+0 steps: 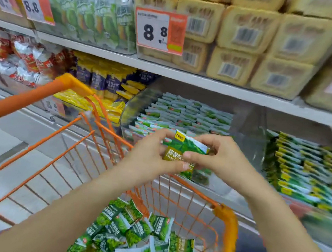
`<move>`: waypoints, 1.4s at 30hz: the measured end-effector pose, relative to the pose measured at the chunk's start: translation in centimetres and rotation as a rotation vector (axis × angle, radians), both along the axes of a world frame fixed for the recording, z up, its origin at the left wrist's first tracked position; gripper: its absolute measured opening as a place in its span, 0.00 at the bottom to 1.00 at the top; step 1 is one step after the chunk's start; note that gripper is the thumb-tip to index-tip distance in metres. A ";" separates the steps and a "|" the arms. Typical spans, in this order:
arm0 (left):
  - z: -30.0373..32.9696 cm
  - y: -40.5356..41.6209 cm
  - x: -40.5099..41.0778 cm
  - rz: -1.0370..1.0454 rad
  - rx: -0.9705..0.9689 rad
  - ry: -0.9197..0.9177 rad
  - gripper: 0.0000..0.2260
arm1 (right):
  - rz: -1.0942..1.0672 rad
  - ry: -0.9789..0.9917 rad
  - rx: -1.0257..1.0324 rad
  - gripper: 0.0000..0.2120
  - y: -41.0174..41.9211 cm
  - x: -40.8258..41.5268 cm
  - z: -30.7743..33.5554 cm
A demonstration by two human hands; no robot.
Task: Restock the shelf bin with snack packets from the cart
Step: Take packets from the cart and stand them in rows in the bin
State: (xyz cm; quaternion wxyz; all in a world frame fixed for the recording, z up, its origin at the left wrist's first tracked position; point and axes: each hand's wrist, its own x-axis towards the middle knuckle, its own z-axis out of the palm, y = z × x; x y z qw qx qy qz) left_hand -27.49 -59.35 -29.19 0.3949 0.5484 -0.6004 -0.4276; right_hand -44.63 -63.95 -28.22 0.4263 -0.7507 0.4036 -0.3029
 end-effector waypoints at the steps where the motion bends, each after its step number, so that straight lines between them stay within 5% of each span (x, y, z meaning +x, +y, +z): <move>1: -0.2 -0.7 -1.7 -0.034 -0.015 -0.024 0.19 | -0.038 0.018 -0.004 0.11 0.0 -2.1 0.3; 6: -1.7 -5.0 -8.6 -0.058 -0.279 -0.467 0.25 | -0.377 -0.067 -0.067 0.05 -1.1 -12.6 1.1; 12: -6.1 -8.2 -10.4 0.000 -0.265 -1.009 0.26 | -0.695 0.007 -0.033 0.08 -5.7 -20.3 -1.8; 17: -6.7 -8.7 -10.6 -0.007 -0.264 -1.009 0.26 | -0.696 0.195 0.037 0.09 -13.2 -18.9 -3.9; 23: -6.9 -8.9 -10.6 0.010 -0.274 -1.016 0.38 | -0.604 0.725 -0.244 0.13 -19.1 -17.0 -5.5; 28: -7.1 -9.0 -10.7 0.014 -0.260 -1.027 0.30 | -0.660 0.912 -0.343 0.17 -19.6 -16.9 -7.4; 42: -7.4 -9.1 -10.6 0.039 -0.261 -1.017 0.28 | -0.637 1.021 -0.357 0.22 -20.0 -16.3 -8.8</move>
